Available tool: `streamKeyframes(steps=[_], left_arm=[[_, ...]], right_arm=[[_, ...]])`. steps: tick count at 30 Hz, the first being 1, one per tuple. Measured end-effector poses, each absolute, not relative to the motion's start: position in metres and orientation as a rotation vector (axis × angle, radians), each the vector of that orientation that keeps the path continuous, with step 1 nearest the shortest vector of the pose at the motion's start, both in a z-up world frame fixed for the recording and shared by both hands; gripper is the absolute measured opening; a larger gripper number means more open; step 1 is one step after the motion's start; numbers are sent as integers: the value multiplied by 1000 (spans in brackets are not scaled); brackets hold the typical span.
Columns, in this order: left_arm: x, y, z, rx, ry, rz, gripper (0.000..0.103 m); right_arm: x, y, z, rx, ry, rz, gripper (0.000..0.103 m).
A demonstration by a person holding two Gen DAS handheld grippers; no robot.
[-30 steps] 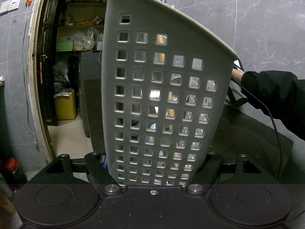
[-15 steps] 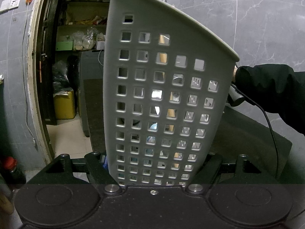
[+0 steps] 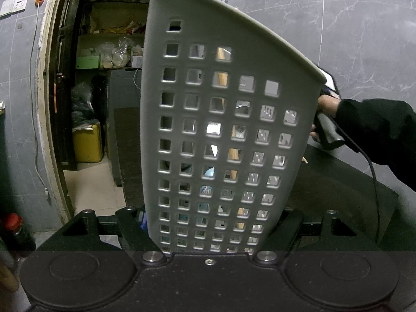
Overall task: Organize utensils
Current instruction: 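Carry the two wooden chopsticks up over the basket with the right tool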
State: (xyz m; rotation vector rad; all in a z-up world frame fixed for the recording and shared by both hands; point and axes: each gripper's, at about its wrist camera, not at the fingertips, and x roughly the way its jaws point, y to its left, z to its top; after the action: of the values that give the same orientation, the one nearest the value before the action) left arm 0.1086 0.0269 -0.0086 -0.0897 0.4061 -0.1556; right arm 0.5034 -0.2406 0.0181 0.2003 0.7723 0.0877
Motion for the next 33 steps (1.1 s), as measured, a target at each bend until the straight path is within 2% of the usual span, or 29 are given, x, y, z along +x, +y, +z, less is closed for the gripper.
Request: streamKeyframes(steps=[15, 33], left_arm=[[108, 27, -8, -92, 405, -154, 77], [107, 28, -9, -97, 401, -155, 77]], right_arm=[[378, -263, 56, 267, 384, 285, 14], [285, -246, 117, 244, 207, 445, 15]])
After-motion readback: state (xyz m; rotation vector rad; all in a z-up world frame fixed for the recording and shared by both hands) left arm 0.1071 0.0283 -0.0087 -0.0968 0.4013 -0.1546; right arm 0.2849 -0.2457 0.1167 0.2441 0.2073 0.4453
